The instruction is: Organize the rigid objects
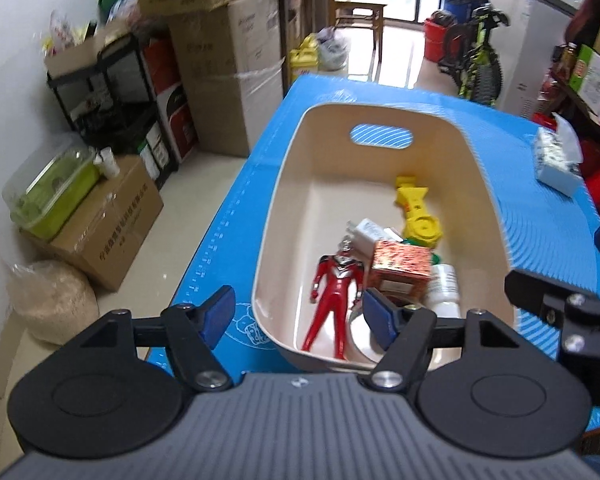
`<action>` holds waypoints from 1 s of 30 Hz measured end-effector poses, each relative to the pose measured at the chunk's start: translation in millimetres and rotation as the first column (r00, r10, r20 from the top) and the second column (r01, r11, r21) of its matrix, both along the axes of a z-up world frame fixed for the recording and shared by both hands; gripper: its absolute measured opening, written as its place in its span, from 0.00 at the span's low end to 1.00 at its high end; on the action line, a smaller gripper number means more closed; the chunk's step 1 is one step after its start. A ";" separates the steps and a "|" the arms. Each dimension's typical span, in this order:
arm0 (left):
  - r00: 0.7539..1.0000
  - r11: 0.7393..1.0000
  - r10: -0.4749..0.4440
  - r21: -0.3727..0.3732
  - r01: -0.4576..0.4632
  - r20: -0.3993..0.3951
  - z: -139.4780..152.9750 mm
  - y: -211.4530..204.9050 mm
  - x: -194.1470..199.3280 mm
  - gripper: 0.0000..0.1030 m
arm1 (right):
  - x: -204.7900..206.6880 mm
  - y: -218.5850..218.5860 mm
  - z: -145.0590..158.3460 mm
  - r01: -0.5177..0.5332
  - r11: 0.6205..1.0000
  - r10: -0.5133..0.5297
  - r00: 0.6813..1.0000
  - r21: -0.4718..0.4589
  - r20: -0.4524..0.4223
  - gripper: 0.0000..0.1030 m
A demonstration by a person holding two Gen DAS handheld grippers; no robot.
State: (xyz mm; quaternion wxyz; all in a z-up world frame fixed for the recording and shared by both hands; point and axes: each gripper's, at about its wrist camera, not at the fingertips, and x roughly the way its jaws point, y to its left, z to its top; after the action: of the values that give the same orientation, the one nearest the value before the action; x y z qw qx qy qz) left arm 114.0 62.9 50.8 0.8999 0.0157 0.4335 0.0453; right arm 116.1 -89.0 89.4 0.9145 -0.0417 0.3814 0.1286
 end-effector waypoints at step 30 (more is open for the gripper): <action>0.983 0.990 -0.138 -0.005 0.140 0.120 6.7 -63.6 -127.3 0.70 | -174.5 -80.3 1.7 0.233 0.972 -0.235 0.958 0.032 0.162 0.97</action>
State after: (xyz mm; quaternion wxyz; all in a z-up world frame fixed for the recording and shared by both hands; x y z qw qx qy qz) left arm -13.3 -0.7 57.5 0.9251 0.0373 0.3773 -0.0197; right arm -58.4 -169.3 91.1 0.9518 -0.0010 0.3061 0.0179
